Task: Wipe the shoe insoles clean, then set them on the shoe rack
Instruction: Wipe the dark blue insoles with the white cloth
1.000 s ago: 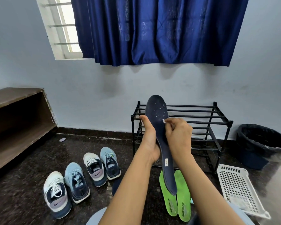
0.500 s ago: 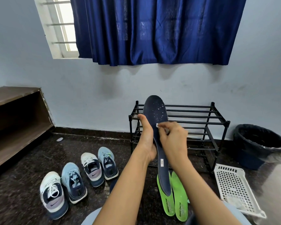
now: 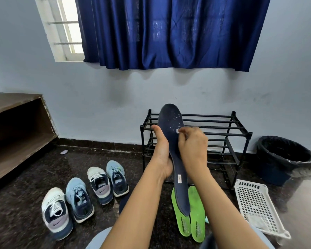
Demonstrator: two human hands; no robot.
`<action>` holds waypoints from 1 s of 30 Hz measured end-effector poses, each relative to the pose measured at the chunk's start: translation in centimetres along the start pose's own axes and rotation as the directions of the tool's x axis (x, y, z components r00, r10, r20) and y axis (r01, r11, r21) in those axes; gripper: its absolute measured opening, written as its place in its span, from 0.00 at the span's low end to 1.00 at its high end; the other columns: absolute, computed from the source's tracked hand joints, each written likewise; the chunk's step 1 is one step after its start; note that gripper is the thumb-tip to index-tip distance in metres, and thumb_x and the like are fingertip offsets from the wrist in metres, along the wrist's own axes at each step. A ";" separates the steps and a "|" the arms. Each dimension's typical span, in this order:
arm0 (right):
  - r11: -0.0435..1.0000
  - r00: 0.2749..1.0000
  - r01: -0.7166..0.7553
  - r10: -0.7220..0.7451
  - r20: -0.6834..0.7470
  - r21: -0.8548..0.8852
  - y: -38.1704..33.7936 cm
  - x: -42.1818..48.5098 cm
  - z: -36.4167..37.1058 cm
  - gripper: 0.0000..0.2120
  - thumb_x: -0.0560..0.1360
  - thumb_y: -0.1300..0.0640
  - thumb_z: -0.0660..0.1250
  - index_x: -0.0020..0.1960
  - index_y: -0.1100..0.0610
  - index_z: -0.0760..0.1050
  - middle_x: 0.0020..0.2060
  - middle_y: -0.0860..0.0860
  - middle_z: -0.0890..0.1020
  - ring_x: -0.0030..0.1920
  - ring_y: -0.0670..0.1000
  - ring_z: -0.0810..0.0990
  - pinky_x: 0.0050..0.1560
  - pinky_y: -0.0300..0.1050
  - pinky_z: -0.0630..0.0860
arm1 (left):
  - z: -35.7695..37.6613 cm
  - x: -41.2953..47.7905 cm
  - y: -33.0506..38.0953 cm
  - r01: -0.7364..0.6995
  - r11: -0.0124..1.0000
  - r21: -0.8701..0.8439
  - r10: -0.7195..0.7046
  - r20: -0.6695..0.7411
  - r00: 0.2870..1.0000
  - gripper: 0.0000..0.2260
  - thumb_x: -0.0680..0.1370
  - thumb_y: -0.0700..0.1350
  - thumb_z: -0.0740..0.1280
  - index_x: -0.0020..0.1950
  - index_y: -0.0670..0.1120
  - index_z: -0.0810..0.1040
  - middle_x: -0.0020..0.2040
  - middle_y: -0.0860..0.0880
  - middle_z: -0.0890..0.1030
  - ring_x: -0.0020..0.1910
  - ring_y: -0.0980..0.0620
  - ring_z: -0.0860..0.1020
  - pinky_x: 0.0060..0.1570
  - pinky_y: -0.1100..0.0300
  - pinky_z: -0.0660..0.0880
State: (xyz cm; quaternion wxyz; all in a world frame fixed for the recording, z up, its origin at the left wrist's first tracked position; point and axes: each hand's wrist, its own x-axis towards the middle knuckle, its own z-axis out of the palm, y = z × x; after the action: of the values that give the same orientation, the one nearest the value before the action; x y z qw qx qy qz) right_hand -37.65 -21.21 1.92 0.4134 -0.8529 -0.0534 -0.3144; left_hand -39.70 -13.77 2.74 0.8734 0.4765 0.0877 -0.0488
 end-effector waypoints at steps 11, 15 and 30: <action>0.996 0.997 -0.069 0.071 -0.025 0.049 0.5 0.4 -0.2 0.11 0.75 0.63 0.62 0.52 0.60 0.82 0.47 0.58 0.81 0.48 0.56 0.78 0.52 0.44 0.72 | 0.1 0.1 -0.4 0.000 0.999 0.036 0.001 -0.001 1.000 0.39 0.73 0.75 0.43 0.47 0.47 0.82 0.37 0.46 0.85 0.35 0.50 0.84 0.35 0.61 0.79; 0.983 0.985 -0.158 0.164 -0.051 0.096 1.1 0.7 -0.6 0.11 0.74 0.63 0.62 0.50 0.58 0.82 0.44 0.57 0.83 0.47 0.55 0.79 0.50 0.42 0.73 | 0.2 0.0 -0.6 0.020 0.998 0.066 -0.019 -0.017 1.000 0.40 0.71 0.76 0.44 0.45 0.46 0.82 0.35 0.45 0.84 0.33 0.49 0.82 0.37 0.58 0.77; 0.997 1.000 -0.014 0.013 0.022 0.081 0.3 -0.6 -0.8 0.09 0.74 0.63 0.64 0.49 0.58 0.83 0.45 0.55 0.83 0.45 0.51 0.79 0.46 0.33 0.67 | -0.3 0.4 -0.3 0.025 0.996 0.090 -0.024 -0.015 1.000 0.39 0.73 0.75 0.43 0.45 0.47 0.82 0.36 0.46 0.84 0.34 0.50 0.83 0.36 0.59 0.78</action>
State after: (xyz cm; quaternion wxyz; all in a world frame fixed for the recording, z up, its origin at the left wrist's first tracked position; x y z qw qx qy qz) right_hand -38.42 -21.85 1.76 0.4493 -0.8390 -0.0649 -0.2999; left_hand -39.40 -13.67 2.23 0.8496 0.5148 0.0974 -0.0600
